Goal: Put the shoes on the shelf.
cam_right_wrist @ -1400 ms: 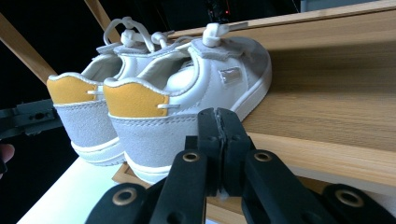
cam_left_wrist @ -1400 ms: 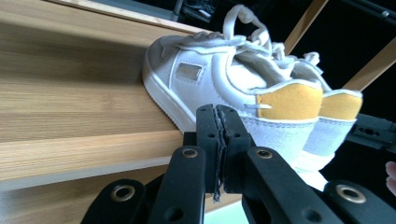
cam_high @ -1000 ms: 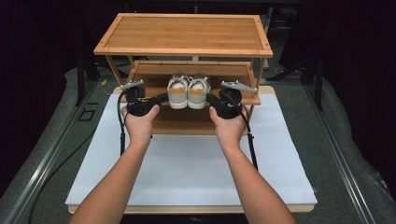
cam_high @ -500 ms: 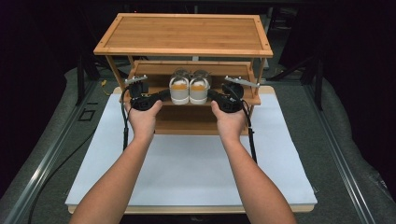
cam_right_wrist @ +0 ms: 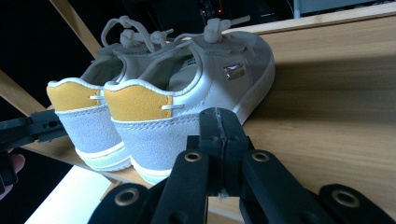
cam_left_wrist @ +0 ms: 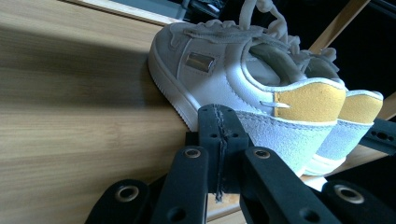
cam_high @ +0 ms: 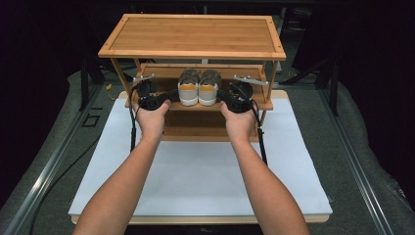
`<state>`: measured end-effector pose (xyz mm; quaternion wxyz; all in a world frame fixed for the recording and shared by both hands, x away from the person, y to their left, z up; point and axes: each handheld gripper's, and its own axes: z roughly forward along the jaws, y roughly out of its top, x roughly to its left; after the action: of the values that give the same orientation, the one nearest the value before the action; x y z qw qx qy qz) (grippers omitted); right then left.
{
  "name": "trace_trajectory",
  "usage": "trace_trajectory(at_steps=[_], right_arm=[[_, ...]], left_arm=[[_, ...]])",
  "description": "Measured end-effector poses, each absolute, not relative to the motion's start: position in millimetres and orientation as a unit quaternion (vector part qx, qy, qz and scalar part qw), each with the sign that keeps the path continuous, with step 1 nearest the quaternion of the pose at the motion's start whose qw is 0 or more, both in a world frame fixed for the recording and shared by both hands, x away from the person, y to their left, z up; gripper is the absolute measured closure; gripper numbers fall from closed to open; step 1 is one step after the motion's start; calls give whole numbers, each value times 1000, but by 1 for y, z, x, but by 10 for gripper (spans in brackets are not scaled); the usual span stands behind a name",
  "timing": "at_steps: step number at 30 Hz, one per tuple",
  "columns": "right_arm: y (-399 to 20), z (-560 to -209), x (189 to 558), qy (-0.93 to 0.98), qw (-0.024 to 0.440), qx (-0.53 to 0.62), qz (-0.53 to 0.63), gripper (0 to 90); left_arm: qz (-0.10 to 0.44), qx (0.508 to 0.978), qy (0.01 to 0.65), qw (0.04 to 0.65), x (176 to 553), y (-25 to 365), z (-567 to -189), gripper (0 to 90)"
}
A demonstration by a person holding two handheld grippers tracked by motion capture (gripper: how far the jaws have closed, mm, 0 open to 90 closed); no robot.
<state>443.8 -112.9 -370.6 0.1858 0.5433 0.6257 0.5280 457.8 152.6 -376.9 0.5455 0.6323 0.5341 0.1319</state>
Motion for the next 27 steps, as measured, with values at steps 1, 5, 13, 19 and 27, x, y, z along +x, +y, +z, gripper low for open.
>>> trace_trajectory(at_steps=[1,5,13,19,27], right_arm=[[-114,-371,446,625,184,547,525,900],[-113,-370,450,629,187,544,523,900],[-114,-371,460,630,192,548,516,900],[-115,-373,464,626,190,551,519,900],[-114,-372,463,626,190,552,517,900]], left_arm=[[131,632,535,545,460,153,-377,896],[131,633,534,545,463,151,-377,896],[132,633,536,543,472,148,-378,896],[130,636,535,541,476,148,-380,896],[131,634,536,542,475,148,-380,895]])
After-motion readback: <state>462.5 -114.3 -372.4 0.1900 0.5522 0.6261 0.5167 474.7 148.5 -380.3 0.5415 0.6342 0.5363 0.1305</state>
